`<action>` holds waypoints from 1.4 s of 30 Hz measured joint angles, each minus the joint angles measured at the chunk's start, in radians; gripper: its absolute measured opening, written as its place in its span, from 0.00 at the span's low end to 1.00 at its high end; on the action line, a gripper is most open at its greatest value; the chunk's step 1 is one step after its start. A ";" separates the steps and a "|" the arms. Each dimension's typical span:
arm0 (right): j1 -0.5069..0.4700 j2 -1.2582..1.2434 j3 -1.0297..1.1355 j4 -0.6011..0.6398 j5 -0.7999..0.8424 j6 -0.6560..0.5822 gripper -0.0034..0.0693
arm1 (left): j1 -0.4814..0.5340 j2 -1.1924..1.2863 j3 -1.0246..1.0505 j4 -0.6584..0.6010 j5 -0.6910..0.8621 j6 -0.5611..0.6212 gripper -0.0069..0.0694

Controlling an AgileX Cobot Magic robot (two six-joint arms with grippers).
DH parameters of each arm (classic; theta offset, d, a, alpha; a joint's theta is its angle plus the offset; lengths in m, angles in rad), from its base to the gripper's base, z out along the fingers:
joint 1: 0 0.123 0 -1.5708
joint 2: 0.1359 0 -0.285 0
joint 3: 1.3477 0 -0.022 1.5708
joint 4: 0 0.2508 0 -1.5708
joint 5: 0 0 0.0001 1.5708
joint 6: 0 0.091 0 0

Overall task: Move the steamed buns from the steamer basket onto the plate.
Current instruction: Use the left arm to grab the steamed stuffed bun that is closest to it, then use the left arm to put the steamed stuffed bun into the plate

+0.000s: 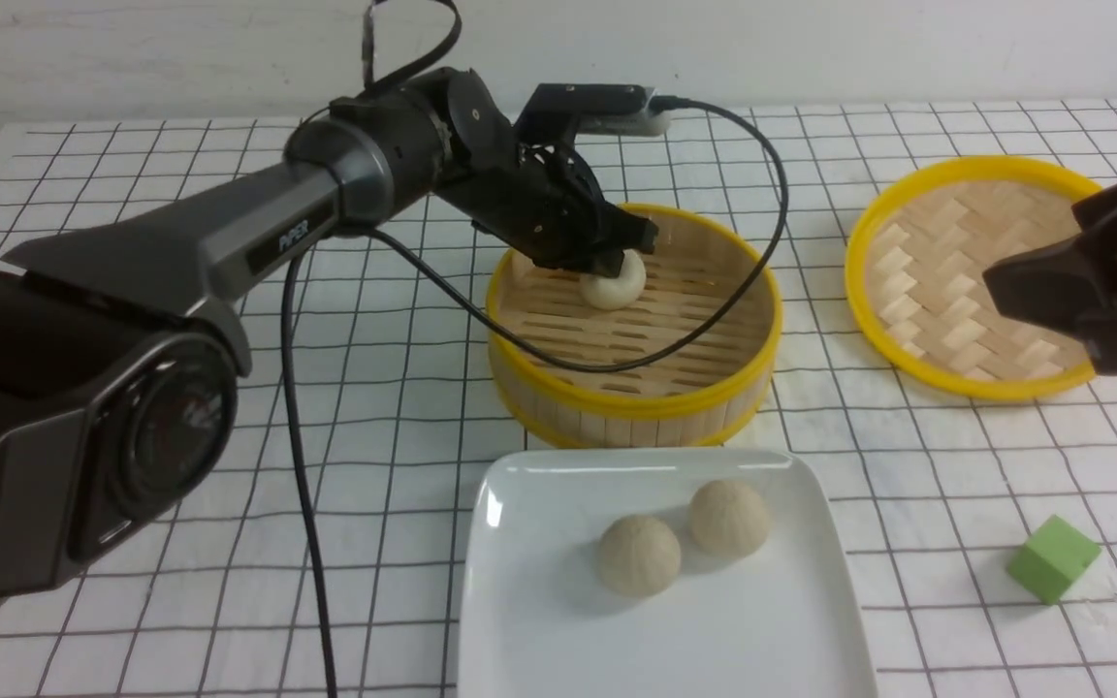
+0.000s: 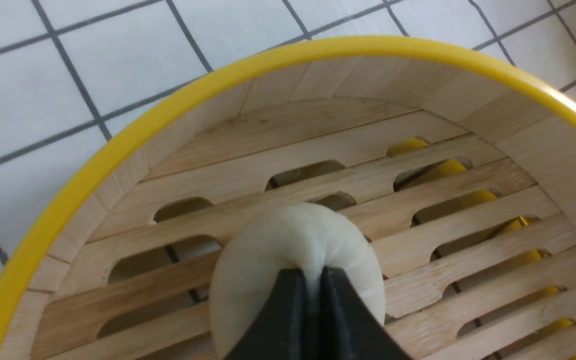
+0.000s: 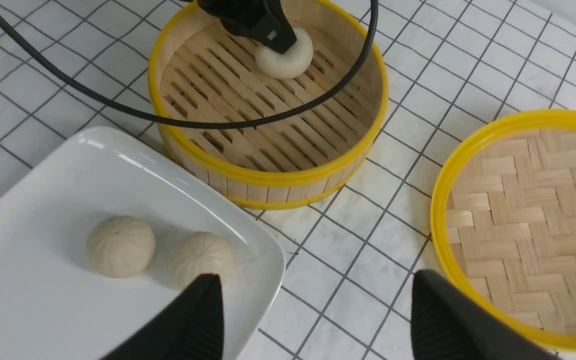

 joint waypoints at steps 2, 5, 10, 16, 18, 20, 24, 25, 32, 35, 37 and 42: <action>0.000 0.000 0.000 0.000 0.000 -0.002 0.73 | 0.000 -0.008 -0.019 0.001 0.030 0.000 0.12; 0.000 0.000 0.000 0.000 0.000 -0.004 0.73 | 0.000 -0.046 -0.040 0.013 0.089 0.000 0.12; 0.000 0.000 0.000 0.000 0.000 -0.005 0.73 | 0.000 -0.211 -0.052 0.036 0.208 -0.007 0.12; 0.000 0.000 0.000 0.005 0.000 -0.005 0.73 | -0.001 -0.480 -0.060 0.133 0.366 -0.159 0.12; 0.000 0.000 0.000 0.008 0.000 -0.006 0.73 | -0.001 -0.527 -0.061 0.176 0.425 -0.216 0.12; 0.000 0.000 0.000 0.014 0.000 -0.007 0.73 | -0.001 -0.581 -0.058 0.214 0.530 -0.284 0.12; 0.000 0.000 0.000 0.024 0.000 -0.008 0.73 | -0.001 -0.628 -0.018 0.194 0.573 -0.331 0.12; 0.000 0.000 0.000 0.026 0.000 -0.009 0.73 | -0.001 -0.637 0.012 0.158 0.573 -0.336 0.12; 0.000 0.000 0.000 0.027 0.014 -0.012 0.73 | -0.035 -0.649 0.184 0.060 0.573 -0.339 0.12; 0.000 0.000 0.000 0.027 0.017 -0.015 0.73 | -0.077 -0.650 0.239 0.098 0.573 -0.339 0.12; 0.000 0.000 0.000 0.030 0.019 -0.017 0.73 | -0.139 -0.650 0.297 0.162 0.573 -0.347 0.12; 0.000 0.000 0.000 0.038 0.025 -0.025 0.73 | -0.210 -0.650 0.421 0.257 0.573 -0.385 0.12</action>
